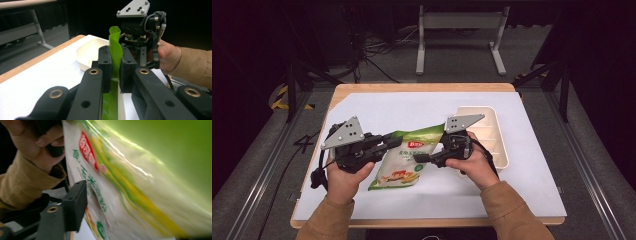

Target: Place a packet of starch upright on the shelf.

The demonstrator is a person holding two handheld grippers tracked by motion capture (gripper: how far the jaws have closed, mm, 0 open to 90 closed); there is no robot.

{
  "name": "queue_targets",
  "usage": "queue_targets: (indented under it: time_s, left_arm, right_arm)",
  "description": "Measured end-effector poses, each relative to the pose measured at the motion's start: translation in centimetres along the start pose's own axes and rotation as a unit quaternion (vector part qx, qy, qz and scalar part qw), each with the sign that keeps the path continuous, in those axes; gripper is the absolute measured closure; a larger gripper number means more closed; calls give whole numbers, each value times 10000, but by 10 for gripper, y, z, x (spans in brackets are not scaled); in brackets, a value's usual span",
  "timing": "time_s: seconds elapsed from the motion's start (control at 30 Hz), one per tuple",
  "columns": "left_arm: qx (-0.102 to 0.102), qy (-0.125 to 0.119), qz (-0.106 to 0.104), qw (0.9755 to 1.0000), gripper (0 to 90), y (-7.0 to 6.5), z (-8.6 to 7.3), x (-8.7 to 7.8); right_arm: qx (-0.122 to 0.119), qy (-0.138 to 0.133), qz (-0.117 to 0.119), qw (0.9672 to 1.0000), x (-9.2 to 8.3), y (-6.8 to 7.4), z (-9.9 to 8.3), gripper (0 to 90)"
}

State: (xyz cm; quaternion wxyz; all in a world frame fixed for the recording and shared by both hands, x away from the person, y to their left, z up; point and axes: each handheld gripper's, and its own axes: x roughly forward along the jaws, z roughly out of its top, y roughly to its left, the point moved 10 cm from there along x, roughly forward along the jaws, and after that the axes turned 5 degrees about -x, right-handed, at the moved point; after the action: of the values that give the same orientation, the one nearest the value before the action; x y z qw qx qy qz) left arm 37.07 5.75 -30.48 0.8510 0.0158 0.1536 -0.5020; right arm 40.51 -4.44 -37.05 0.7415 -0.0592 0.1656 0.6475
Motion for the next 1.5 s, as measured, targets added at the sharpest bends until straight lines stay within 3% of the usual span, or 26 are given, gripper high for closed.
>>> queue_targets:
  time_s: [0.07,0.23,0.47,0.67,0.9,1.07,1.27,1.5]
  left_arm:
    - [-13,-9,-12,10000,830,0,0,0]
    - [8,-57,-18,10000,830,1,1,-3]
    - [-28,-81,-4,10000,825,4,-1,-4]
    - [-95,-157,-42,9998,817,5,-2,-5]
    - [-121,-284,19,9995,778,8,-1,-5]
    - [-201,-397,236,9987,636,15,-1,-10]
    - [-286,-450,409,9977,536,24,-3,-18]
    - [-382,-421,597,9966,491,34,-8,-22]
  right_arm:
    - [16,-6,52,10000,2,1,0,422]
    - [-42,-55,237,9997,0,6,2,647]
    - [-549,167,-26,9983,-5,7,6,725]
    - [-738,274,-93,9969,-9,8,11,792]
    - [-934,433,-314,9942,-14,7,15,799]
    - [-992,638,-478,9919,-19,3,20,802]
    - [-1018,795,-824,9882,-36,-11,27,803]
    - [-1097,913,-1154,9830,-57,-24,45,803]
